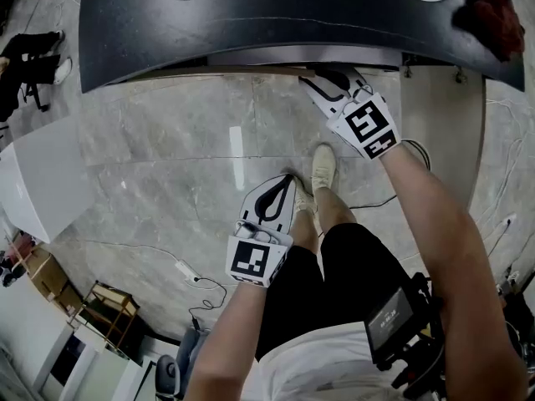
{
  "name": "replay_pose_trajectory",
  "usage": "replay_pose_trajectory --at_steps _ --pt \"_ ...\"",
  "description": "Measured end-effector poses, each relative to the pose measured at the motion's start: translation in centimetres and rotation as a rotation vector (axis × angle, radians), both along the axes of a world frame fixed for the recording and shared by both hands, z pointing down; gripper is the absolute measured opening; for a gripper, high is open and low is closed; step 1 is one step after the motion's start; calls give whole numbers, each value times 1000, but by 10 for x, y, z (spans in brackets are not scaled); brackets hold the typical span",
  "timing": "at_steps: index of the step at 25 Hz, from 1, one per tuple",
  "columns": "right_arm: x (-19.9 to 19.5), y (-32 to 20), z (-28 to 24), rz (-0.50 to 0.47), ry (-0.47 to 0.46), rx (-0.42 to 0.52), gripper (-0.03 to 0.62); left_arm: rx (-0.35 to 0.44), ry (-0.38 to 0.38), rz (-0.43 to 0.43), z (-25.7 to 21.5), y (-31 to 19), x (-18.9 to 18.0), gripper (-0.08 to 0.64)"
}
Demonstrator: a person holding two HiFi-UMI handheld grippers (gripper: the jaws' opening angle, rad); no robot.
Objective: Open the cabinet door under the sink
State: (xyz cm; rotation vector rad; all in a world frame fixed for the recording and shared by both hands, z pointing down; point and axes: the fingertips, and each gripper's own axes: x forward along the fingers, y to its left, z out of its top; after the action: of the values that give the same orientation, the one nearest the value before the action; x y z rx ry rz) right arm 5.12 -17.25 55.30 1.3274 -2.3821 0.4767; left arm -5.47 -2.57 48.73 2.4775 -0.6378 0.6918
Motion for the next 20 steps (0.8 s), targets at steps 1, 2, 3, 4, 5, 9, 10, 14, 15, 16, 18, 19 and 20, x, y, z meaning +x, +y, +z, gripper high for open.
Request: replay_pose_trajectory --at_steps 1,2,3,4,5,9,10,14,15,16,18,19,20 --pt "-2 3 0 -10 5 1 97 0 3 -1 -1 0 1 9" --pt "-3 4 -1 -16 9 3 95 0 7 -2 -3 1 1 9" --pt "-4 6 -2 -16 11 5 94 2 12 -1 -5 2 2 9" --pt "-5 7 -3 -14 11 9 94 3 15 1 -6 3 2 9" --pt "-6 8 -4 -11 9 13 94 2 15 5 -6 5 1 9" --pt "-14 14 -9 -15 11 27 89 -11 3 24 -4 14 -7 9" --pt "-17 16 -10 -17 13 27 89 -12 2 30 -5 16 -10 9" --pt "-26 28 -9 -12 24 18 86 -2 3 58 -9 22 -20 9" --pt "-27 31 -8 -7 26 14 86 1 5 60 -10 23 -24 9" --pt "-29 34 -8 -1 28 9 86 2 4 63 -10 23 -28 9" --pt "-33 41 -7 13 32 0 84 5 5 62 -12 23 -40 9" --pt "-36 44 -6 19 33 -4 83 7 9 57 -14 21 -46 9" --pt "-38 46 -6 26 35 -8 83 9 13 52 -16 20 -52 9"
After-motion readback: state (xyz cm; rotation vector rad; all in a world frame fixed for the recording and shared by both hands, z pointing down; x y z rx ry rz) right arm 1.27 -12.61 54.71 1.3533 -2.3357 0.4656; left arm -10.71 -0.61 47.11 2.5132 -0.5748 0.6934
